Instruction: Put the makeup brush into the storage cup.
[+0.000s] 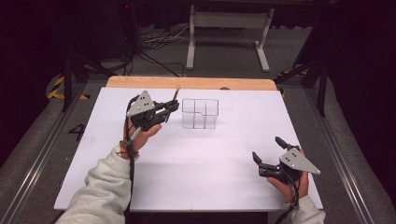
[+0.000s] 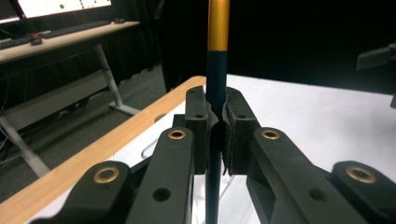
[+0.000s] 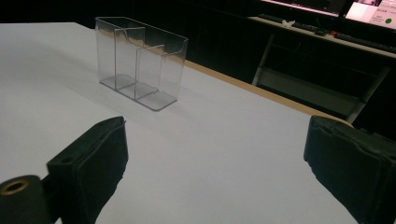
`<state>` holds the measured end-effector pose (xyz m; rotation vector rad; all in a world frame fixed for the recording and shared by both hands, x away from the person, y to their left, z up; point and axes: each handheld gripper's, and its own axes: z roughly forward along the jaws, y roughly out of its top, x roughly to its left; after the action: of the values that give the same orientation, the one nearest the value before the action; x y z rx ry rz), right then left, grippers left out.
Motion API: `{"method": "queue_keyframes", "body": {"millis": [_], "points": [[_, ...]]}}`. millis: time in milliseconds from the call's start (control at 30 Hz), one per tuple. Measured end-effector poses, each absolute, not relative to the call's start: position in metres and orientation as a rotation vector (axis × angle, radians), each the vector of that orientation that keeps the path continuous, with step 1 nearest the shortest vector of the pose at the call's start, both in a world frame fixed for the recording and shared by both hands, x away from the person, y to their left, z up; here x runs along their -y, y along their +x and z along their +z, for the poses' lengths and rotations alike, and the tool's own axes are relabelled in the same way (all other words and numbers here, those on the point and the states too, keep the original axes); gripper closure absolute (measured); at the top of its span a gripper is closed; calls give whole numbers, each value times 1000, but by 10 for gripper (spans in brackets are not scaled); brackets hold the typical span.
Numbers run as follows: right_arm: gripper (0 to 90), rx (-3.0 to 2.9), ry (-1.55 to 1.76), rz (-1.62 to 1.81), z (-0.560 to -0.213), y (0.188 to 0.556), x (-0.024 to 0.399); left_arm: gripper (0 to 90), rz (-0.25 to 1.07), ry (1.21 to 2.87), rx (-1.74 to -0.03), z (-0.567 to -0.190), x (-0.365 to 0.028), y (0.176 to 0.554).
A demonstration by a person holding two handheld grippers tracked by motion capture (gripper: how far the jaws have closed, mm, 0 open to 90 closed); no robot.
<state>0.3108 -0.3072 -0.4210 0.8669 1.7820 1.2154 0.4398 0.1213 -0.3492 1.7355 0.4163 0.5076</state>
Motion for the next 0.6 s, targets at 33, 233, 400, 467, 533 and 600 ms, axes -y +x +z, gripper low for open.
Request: {"method": "queue_keyframes", "body": {"millis": [33,233,400,467,533,600], "points": [[69,-1780,865,1220,-421,311,307,827,510,1732,-409,-348,-120,441],[72,-1772,847,1224,-420,309,307,826,498,1701,-397,-342,-111,448],[72,-1781,842,1209,-420,310,306,826,489,1690,-398,-340,-104,455],[72,-1780,841,1211,-420,310,306,826,484,1680,-401,-339,-101,458],[72,-1778,844,1217,-420,310,307,827,478,1676,-402,-339,-99,461],[73,-1778,842,1219,-420,309,307,827,467,1666,-407,-341,-96,464]]}}
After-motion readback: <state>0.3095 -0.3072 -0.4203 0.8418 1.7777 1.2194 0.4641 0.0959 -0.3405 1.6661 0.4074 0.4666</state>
